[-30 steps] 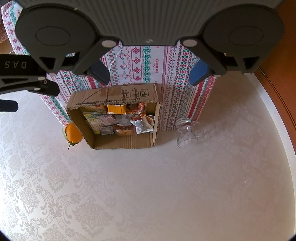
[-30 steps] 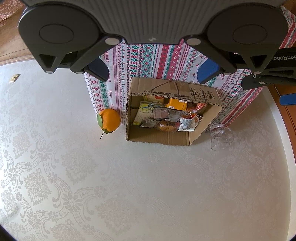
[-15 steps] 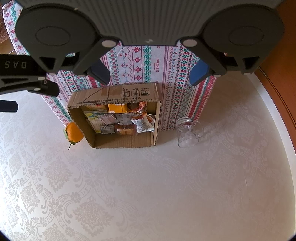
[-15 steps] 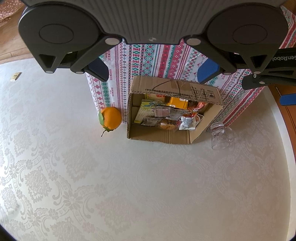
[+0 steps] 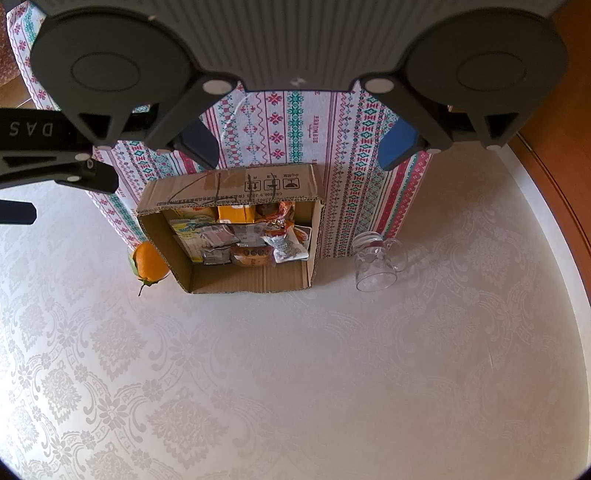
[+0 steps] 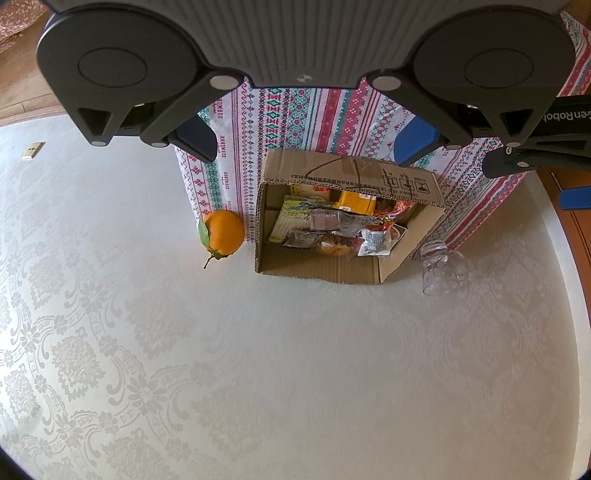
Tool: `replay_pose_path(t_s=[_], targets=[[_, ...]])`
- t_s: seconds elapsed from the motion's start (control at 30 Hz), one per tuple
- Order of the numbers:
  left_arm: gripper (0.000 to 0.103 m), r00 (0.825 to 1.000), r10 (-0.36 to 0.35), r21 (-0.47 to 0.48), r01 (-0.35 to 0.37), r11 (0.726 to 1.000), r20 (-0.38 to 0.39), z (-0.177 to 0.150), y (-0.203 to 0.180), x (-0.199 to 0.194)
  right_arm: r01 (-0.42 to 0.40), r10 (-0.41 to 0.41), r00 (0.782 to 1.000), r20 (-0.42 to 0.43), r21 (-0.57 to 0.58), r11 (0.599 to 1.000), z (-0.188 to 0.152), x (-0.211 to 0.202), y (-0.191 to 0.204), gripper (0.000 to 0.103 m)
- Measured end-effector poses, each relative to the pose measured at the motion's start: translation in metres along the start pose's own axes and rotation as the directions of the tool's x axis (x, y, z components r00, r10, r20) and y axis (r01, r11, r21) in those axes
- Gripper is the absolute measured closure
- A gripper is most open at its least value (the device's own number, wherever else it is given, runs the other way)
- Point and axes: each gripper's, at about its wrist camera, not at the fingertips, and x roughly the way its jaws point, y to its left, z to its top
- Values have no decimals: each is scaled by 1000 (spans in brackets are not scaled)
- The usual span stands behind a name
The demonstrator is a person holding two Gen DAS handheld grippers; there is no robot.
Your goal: Organize snacks
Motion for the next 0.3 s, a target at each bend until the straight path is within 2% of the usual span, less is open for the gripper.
replay_pose_path(t_s=[0.3], targets=[[10, 1000, -4, -1, 4, 1000, -3, 0, 1, 0, 0, 0, 1000, 1, -5, 1000, -1, -1, 0, 0]])
